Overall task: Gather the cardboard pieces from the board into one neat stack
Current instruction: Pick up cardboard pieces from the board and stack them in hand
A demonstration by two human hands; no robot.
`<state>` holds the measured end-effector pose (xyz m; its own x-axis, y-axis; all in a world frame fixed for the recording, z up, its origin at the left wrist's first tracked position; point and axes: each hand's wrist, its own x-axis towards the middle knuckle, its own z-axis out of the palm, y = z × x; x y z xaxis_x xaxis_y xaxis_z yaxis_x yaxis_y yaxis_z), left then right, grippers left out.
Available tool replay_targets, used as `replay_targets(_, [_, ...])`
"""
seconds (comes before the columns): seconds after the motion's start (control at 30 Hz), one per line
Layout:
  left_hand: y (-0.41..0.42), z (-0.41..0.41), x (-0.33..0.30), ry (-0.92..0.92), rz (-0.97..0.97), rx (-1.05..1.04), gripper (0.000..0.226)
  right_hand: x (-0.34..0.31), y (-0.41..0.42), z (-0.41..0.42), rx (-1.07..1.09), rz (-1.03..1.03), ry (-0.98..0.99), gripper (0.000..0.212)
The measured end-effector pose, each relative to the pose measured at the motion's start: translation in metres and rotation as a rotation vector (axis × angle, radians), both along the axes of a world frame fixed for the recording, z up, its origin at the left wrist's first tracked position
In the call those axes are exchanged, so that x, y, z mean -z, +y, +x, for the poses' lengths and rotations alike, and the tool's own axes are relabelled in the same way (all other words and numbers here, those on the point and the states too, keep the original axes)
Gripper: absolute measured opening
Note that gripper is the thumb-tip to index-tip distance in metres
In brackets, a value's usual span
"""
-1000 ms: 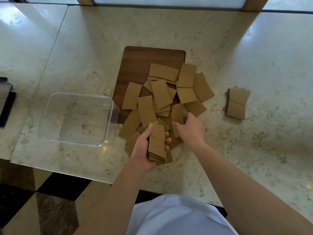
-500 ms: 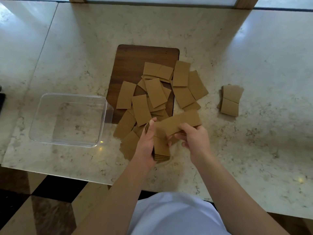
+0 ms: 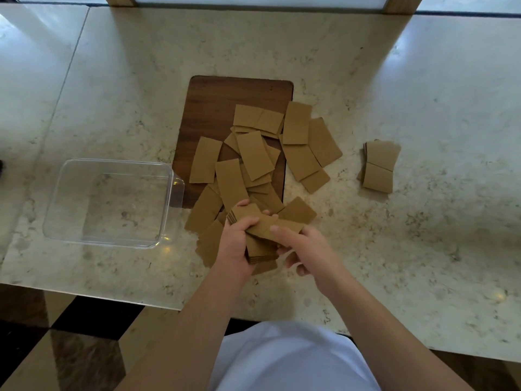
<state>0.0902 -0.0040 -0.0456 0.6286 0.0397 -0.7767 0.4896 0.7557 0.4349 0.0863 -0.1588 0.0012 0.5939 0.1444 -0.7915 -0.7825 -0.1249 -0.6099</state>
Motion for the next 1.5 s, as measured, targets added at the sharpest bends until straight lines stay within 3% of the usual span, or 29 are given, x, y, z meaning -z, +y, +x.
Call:
replay_targets(0.1, [0.004, 0.000, 0.001, 0.003, -0.031, -0.011, 0.033, 0.004, -0.010, 0.006, -0.107, -0.096, -0.125, 0.051])
replay_targets(0.23, [0.001, 0.004, -0.001, 0.028, -0.016, -0.010, 0.018, 0.009, 0.000, 0.001, -0.423, -0.306, -0.283, 0.031])
replay_targets(0.37, [0.008, 0.003, -0.006, -0.032, -0.041, -0.022, 0.028, 0.010, 0.015, 0.002, -0.376, -0.360, -0.310, 0.028])
replay_targets(0.5, [0.027, 0.002, -0.009, -0.046, -0.002, 0.004, 0.032, 0.012, 0.027, 0.028, -0.373, -0.209, -0.178, 0.018])
replay_targets(0.6, [0.043, 0.003, -0.011, 0.010, 0.016, -0.058, 0.025, 0.019, 0.043, 0.064, -0.325, -0.231, -0.180, 0.034])
replay_targets(0.8, [0.064, -0.003, -0.011, -0.005, -0.088, -0.116, 0.062, 0.041, 0.095, 0.105, -0.411, -0.607, -0.415, 0.046])
replay_targets(1.07, [0.082, -0.013, -0.008, 0.030, -0.088, -0.070, 0.058, 0.052, 0.114, 0.113, -0.537, -0.803, -0.465, 0.047])
replay_targets(1.2, [0.087, -0.014, -0.003, 0.028, -0.096, -0.068, 0.057, 0.053, 0.117, 0.115, -0.544, -0.740, -0.429, 0.044])
replay_targets(1.3, [0.091, -0.011, -0.002, 0.009, -0.100, -0.072, 0.056, 0.050, 0.112, 0.113, -0.500, -0.531, -0.369, 0.028])
replay_targets(1.4, [0.092, -0.007, -0.002, -0.011, -0.120, -0.063, 0.054, 0.043, 0.099, 0.106, -0.298, -0.270, -0.196, 0.014])
replay_targets(1.5, [0.084, -0.001, -0.003, -0.018, -0.095, -0.022, 0.053, 0.029, 0.084, 0.096, -0.033, -0.140, -0.079, 0.012])
